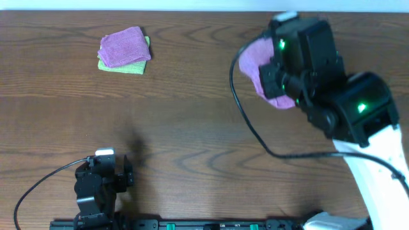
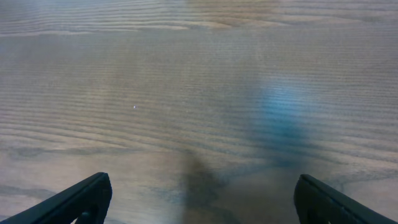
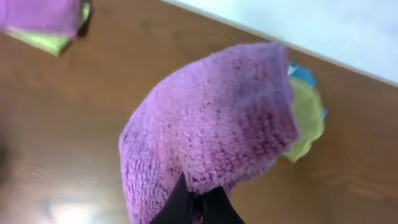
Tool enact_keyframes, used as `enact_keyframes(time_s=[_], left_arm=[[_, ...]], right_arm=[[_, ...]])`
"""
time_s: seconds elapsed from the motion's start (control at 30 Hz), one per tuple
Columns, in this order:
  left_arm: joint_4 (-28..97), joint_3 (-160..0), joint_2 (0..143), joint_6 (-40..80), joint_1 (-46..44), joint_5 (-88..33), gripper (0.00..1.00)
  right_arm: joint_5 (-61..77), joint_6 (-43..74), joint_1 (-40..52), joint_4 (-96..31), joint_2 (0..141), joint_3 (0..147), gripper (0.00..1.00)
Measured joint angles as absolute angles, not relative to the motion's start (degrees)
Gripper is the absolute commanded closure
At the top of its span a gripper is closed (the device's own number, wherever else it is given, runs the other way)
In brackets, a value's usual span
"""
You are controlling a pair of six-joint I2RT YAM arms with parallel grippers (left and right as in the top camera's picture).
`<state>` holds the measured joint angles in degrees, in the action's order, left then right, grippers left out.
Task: Fold the cloth
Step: 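Carry the purple cloth with the right gripper toward table center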
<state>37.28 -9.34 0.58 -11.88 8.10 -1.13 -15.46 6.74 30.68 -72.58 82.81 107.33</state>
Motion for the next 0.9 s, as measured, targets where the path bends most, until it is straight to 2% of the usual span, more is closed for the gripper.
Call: enact_keyframes(time_s=[0.17,0.57,0.73,0.9], left_arm=[[37.3,-9.3,0.6,-11.9,8.1,-1.1,0.05],[37.3,-9.3,0.6,-11.9,8.1,-1.1,0.05],[37.3,-9.3,0.6,-11.9,8.1,-1.1,0.05],[37.3,-9.3,0.6,-11.9,8.1,-1.1,0.05]], right_arm=[[-13.0,7.3,32.8,-69.3,75.6,94.5,0.99],[-7.5,8.2,33.0,-59.4,60.6,74.4,0.99],[-3.9,8.2,33.0,-56.3,60.3,68.6,0.99],[-1.0,8.1,33.0,-53.2,68.3,68.2,0.99]])
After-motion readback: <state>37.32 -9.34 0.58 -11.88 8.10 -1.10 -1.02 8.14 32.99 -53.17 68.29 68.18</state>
